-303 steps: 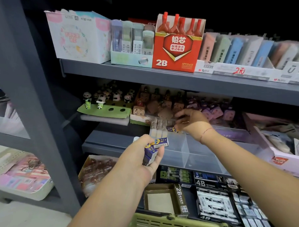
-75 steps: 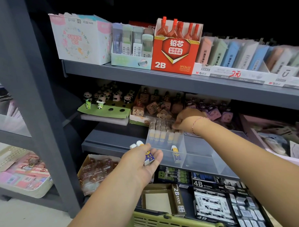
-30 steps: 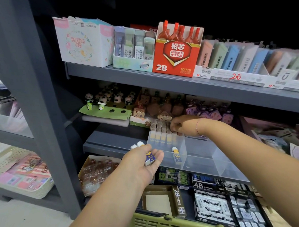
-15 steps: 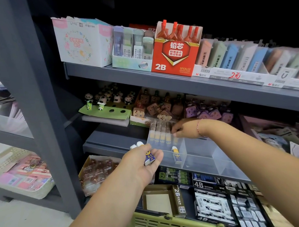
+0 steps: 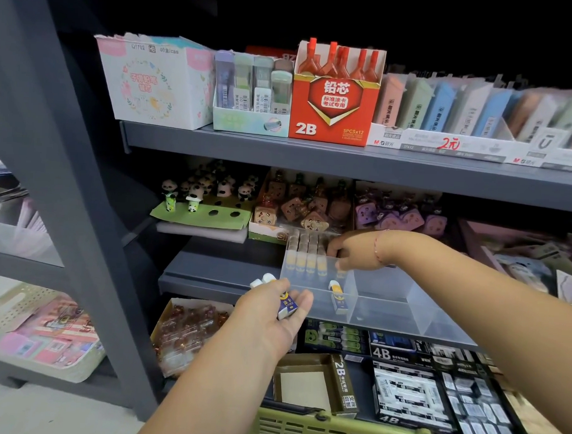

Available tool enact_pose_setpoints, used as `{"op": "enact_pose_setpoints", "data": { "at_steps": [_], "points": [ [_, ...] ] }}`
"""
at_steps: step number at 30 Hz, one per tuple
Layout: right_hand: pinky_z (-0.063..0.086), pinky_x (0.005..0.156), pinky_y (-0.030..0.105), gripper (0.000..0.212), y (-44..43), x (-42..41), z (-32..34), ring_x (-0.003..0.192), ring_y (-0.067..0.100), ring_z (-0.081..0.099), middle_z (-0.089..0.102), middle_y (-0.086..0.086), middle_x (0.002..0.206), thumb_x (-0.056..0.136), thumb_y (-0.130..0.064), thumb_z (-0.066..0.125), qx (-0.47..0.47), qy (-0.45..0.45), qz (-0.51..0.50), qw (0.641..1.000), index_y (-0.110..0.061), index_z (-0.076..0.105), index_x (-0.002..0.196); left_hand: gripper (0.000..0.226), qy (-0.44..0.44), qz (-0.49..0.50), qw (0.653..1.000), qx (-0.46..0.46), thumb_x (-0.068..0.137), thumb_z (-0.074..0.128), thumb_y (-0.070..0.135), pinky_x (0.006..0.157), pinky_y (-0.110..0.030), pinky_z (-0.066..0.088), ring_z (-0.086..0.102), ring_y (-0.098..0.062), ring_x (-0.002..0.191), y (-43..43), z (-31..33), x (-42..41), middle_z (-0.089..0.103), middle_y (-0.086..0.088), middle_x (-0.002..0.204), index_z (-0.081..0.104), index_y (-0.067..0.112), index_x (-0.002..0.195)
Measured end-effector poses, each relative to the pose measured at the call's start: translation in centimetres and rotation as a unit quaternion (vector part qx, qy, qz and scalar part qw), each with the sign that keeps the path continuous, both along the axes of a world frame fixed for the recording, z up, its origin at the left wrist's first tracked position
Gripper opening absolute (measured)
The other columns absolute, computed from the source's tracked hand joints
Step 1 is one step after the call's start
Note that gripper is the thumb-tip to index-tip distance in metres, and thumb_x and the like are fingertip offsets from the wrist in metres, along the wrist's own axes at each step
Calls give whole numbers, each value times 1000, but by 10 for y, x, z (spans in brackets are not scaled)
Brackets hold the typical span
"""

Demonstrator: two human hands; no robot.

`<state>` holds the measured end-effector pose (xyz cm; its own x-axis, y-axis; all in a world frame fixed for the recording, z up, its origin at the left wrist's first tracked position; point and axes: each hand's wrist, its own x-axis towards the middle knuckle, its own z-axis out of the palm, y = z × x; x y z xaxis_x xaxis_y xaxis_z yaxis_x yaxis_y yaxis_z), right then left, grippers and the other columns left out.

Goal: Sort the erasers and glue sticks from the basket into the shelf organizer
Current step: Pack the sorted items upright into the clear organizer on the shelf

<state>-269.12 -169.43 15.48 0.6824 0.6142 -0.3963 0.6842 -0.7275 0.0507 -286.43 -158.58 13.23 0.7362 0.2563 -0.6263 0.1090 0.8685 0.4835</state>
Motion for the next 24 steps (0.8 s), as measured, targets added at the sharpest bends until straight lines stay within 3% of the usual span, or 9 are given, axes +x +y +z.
{"op": "enact_pose_setpoints", "data": {
  "at_steps": [5, 13, 17, 19, 21, 24],
  "points": [
    [37, 100, 31, 44, -2, 3, -2, 127, 21, 45, 43, 0, 144, 97, -34, 49, -17, 9, -4, 1000, -21, 44, 139, 29, -3, 4, 1000, 4, 93, 57, -2, 79, -42, 52, 58, -25, 75, 1, 1, -1, 55, -20, 90, 52, -9, 122],
    [39, 104, 34, 41, 1, 9, -6, 123, 20, 48, 50, 0, 138, 96, -31, 50, -20, 27, -15, 999, -22, 49, 136, 30, -3, 6, 1000, -1, 93, 57, -2, 79, -41, 52, 59, -25, 76, 2, 2, -2, 56, -20, 92, 53, -8, 122],
    [39, 88, 27, 21, -7, 11, -5, 104, 13, 52, 56, -7, 112, 94, -28, 56, 68, 62, -19, 996, -24, 59, 114, 34, 7, 29, 999, 12, 92, 58, -4, 84, -44, 54, 55, -26, 75, 2, 1, -2, 52, -20, 108, 51, -3, 125],
    [40, 87, 25, 22, -9, 9, -4, 100, 12, 52, 59, -4, 112, 95, -24, 55, 102, 75, -14, 992, -17, 61, 115, 36, 5, 41, 999, 23, 92, 58, -3, 81, -42, 54, 55, -24, 75, 2, -1, -1, 51, -19, 114, 50, -3, 128],
    [42, 89, 25, 24, -10, 7, -3, 100, 12, 55, 62, 1, 118, 95, -19, 55, 125, 88, -19, 988, -12, 62, 118, 38, -7, 46, 999, 29, 93, 59, -1, 78, -38, 53, 56, -23, 75, 2, -2, 1, 53, -17, 111, 49, -4, 129],
    [44, 80, 14, 24, -12, 7, -1, 98, 9, 57, 65, 0, 114, 94, -14, 58, 148, 101, -29, 983, -10, 64, 117, 36, -20, 36, 999, 20, 91, 60, -2, 75, -39, 53, 59, -27, 77, 0, -2, 2, 53, -16, 98, 51, -6, 126]
  ]
}}
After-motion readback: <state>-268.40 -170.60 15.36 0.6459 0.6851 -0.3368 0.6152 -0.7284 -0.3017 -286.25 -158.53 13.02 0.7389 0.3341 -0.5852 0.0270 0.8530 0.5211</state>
